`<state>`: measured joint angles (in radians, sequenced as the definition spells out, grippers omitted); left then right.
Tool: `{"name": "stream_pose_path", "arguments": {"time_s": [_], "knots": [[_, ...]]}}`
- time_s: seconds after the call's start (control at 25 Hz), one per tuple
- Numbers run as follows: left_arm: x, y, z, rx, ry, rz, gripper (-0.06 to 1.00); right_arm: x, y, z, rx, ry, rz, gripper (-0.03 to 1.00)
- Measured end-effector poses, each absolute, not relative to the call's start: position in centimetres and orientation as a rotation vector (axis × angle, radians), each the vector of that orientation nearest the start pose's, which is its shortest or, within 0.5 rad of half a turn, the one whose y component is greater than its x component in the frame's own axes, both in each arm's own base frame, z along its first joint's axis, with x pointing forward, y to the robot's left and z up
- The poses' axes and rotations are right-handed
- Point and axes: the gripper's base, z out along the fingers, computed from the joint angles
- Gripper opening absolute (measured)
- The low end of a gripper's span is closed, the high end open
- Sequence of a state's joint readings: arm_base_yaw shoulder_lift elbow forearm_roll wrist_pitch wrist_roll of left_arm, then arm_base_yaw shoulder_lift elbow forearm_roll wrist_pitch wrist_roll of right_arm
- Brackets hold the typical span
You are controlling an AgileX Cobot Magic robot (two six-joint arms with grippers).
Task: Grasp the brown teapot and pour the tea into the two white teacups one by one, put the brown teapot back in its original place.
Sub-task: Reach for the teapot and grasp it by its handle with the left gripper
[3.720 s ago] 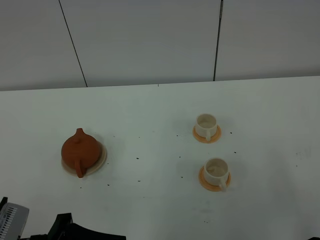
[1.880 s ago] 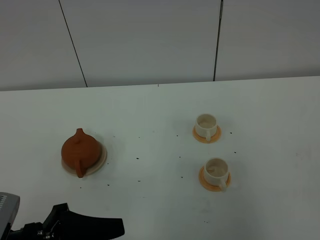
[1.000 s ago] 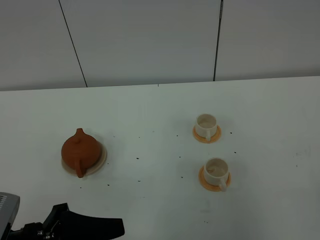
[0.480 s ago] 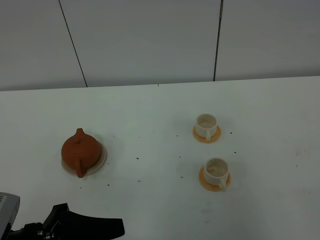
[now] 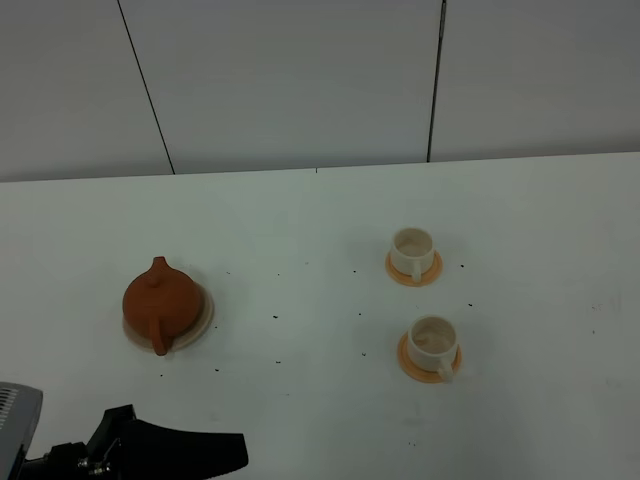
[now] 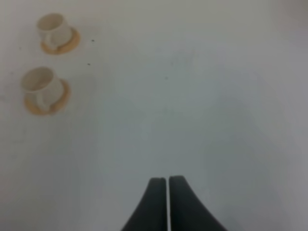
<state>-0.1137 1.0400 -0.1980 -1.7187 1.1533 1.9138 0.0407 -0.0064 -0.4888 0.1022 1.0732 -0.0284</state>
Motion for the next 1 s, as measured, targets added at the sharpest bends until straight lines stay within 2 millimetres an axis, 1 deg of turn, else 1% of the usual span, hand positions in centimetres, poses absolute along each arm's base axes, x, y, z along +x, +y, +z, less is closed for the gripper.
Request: {"name": "stream_pose_path", "arguments": {"time_s": [0.24,0.36,0.52,0.64,0.76,0.84,1.0], "knots": [[11.4,-9.5,21.3,0.792,1.762,-1.193,0.49,-0.6,1.2,27.4,-0.118,2.053,0.169,0.02],[12.4,-9.4,21.8,0.702,1.829,-1.176,0.45,-0.6,1.4,27.4,-0.131,2.05,0.187,0.02],[14.7,-9.3,24.5,0.596,1.848,-1.155,0.41,-0.6,1.4,27.4,-0.133,2.049,0.191,0.03],[16.2,-9.4,27.1,0.606,1.893,-1.112,0.39,-0.6,1.4,27.4,-0.133,2.05,0.191,0.03],[17.5,-8.9,29.7,0.672,2.009,-0.952,0.38,-0.6,1.4,27.4,-0.134,2.05,0.191,0.04],[18.2,-8.0,30.9,0.704,2.123,-0.769,0.38,-0.6,1.4,27.4,-0.134,2.05,0.191,0.04],[19.1,-5.6,32.7,0.597,2.322,-0.404,0.38,-0.6,1.4,27.4,-0.134,2.05,0.191,0.05]]}}
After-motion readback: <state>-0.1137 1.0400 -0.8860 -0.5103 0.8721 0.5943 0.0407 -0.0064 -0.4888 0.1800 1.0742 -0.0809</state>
